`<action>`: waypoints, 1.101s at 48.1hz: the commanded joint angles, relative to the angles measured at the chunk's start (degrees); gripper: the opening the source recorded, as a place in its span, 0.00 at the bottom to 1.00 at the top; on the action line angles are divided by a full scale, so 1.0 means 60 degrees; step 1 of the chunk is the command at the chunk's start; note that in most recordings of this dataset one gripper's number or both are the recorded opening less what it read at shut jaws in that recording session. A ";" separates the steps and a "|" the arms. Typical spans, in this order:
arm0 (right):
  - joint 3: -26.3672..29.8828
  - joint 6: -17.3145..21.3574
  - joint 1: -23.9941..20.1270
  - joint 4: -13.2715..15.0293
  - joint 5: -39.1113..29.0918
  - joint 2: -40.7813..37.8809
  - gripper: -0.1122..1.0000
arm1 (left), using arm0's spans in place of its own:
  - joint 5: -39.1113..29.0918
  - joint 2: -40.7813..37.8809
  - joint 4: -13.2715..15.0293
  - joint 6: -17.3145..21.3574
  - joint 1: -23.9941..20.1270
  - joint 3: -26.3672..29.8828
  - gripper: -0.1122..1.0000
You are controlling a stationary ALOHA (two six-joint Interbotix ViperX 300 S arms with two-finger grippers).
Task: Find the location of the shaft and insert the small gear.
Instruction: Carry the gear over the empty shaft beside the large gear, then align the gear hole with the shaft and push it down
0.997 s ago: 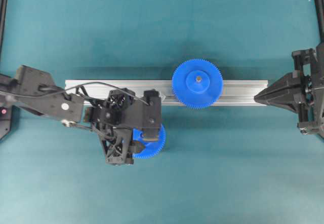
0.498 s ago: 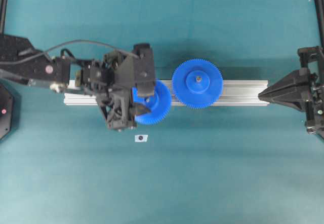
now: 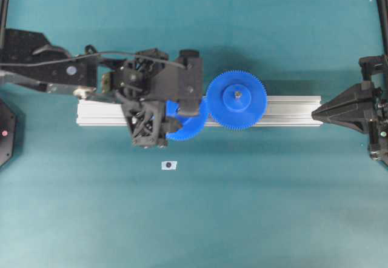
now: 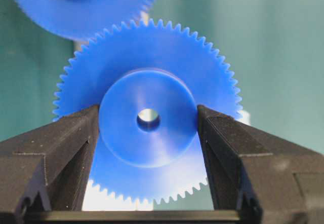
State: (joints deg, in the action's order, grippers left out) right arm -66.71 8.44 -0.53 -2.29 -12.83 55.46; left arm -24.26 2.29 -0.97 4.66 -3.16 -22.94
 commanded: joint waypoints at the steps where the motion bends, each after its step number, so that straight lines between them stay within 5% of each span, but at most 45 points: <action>1: 0.0073 0.0088 0.0044 0.0000 0.0059 -0.0044 0.17 | 0.0029 -0.0073 -0.0029 0.0015 -0.0103 0.0308 0.68; 53: -0.0044 0.0088 0.0073 0.0000 0.0059 0.0234 0.17 | -0.0337 -0.0938 -0.0029 0.0542 -0.0601 0.0322 0.68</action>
State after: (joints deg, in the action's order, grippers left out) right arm -67.50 8.44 -0.26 -2.29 -12.83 57.04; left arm -26.28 -3.69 -0.97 7.82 -6.59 -21.97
